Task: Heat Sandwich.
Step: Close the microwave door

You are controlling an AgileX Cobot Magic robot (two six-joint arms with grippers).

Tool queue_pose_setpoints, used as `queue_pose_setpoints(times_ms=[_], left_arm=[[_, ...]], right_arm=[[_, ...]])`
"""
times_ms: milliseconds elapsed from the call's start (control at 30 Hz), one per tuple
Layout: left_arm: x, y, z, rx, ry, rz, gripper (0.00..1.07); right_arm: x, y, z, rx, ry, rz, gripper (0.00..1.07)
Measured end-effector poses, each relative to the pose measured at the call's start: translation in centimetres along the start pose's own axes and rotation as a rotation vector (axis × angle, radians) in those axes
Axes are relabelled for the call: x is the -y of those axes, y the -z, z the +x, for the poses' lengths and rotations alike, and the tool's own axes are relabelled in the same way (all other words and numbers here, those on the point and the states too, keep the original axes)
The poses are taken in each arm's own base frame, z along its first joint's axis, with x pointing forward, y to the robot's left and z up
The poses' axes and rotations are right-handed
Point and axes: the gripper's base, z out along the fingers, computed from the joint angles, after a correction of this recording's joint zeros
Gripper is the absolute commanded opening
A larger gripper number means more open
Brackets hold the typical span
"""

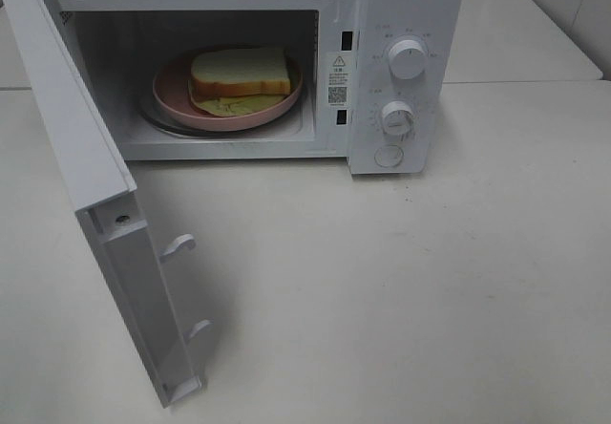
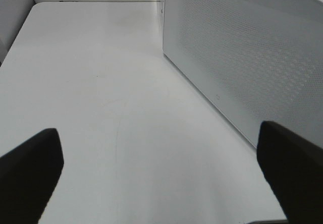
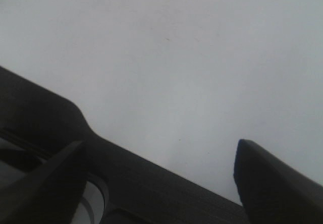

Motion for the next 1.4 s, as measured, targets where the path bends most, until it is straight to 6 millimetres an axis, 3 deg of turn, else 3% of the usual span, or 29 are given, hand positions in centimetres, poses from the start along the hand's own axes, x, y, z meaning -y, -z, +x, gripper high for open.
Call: queue_pose_setpoints(times_ms=[267,700,1400], left_arm=[[0.0,0.0,0.0,0.000,0.000,0.000,1.01],[0.0,0.0,0.0,0.000,0.000,0.000,1.01],[0.0,0.0,0.0,0.000,0.000,0.000,1.01]], right_arm=[[0.5,0.1,4.1,0.157,-0.153,0.109,0.76],[-0.1,1.3,6.9,0.429,-0.257,0.221,0.76],[-0.2,1.5,7.3,0.458,-0.258,0.225,0.76]])
